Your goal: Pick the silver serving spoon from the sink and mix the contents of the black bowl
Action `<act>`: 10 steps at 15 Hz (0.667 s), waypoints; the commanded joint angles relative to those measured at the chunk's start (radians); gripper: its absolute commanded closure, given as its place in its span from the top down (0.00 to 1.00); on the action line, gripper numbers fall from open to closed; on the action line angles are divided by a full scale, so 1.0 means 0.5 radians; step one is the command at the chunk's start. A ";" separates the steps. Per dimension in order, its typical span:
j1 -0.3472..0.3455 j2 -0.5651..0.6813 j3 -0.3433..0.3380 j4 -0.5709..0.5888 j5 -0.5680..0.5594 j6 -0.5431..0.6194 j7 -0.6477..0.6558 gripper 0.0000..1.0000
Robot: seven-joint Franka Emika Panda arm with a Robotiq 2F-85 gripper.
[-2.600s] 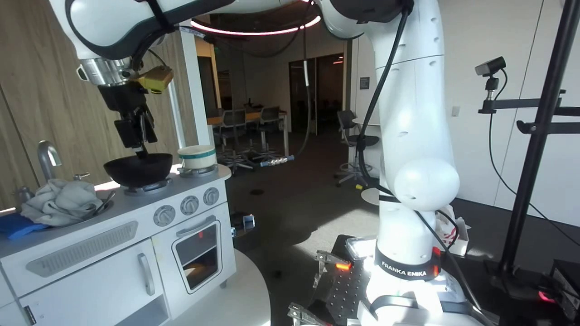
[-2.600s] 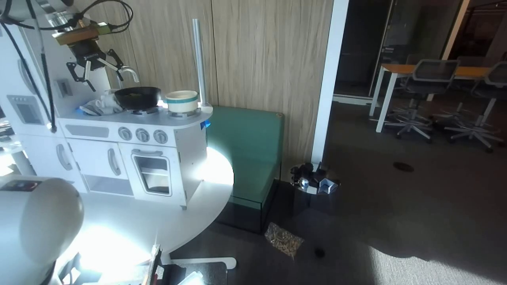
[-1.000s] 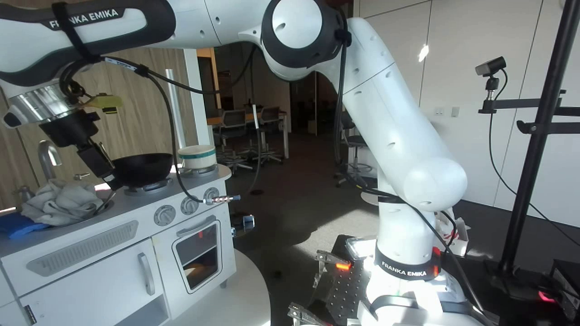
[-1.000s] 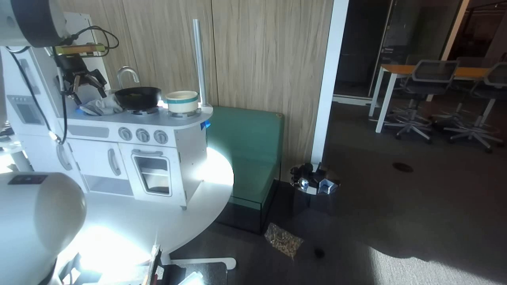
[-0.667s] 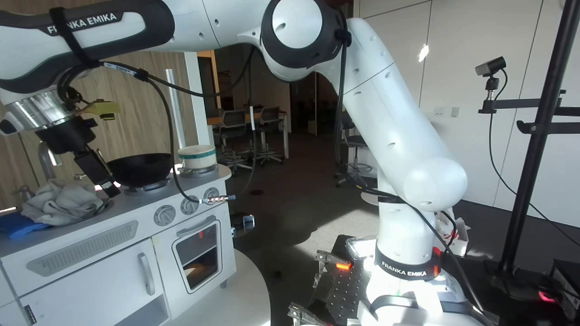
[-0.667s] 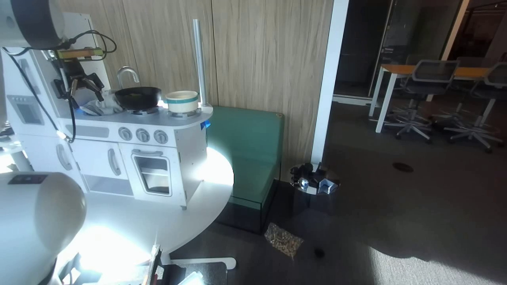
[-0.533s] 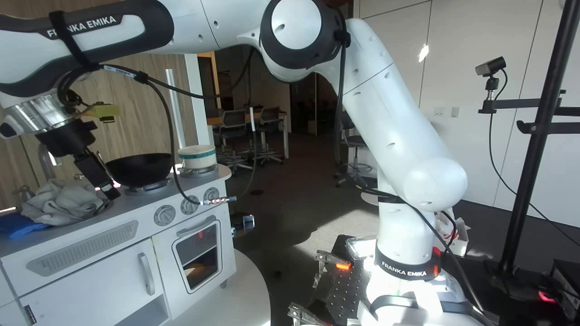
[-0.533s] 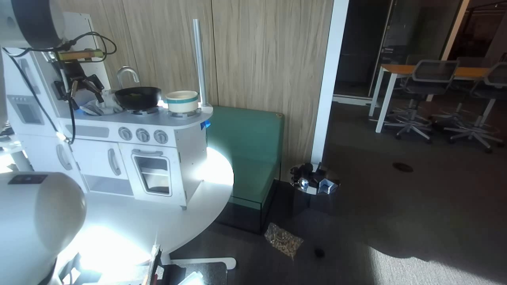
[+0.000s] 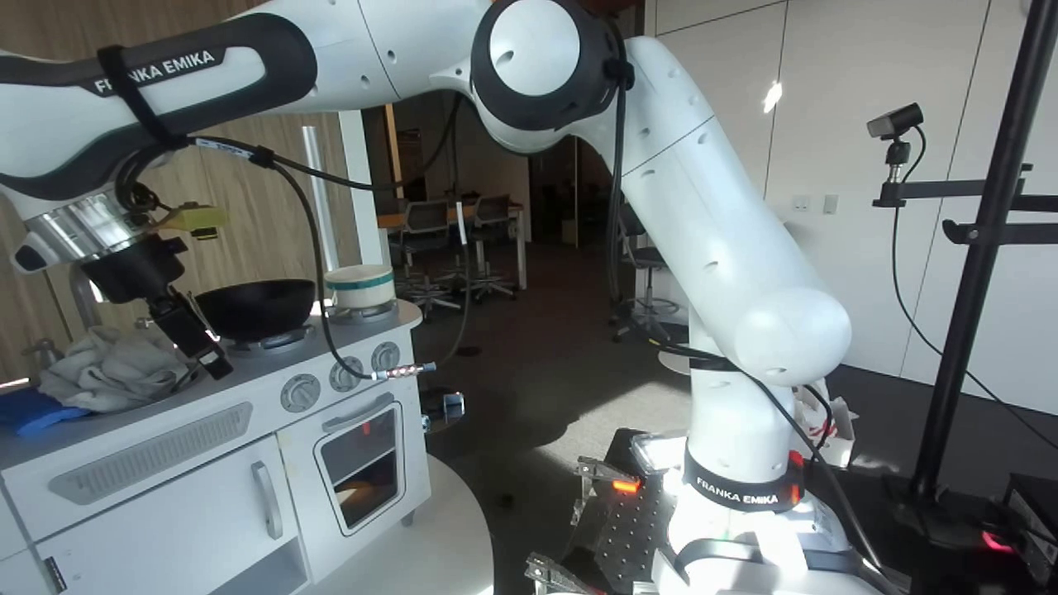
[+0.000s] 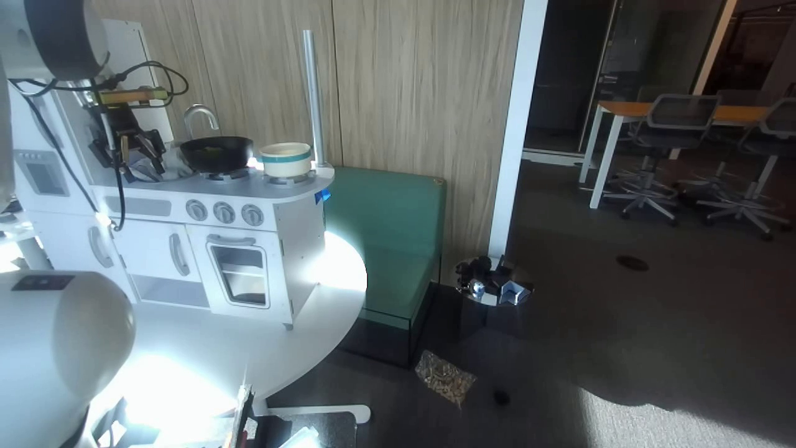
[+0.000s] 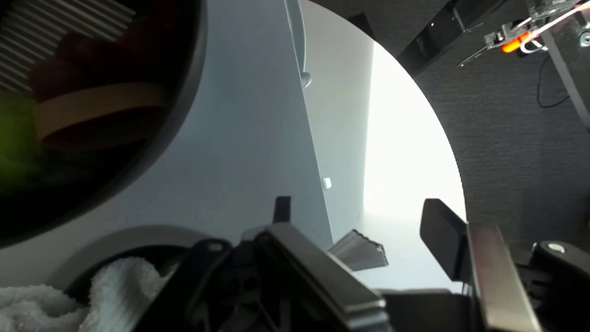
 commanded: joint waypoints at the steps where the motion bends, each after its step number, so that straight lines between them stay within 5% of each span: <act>1: 0.024 0.004 -0.007 0.000 0.024 0.022 -0.010 0.43; 7: 0.069 0.003 -0.034 0.023 -0.049 -0.047 0.027 0.01; 10: 0.085 0.008 -0.037 0.058 -0.060 -0.096 0.049 0.00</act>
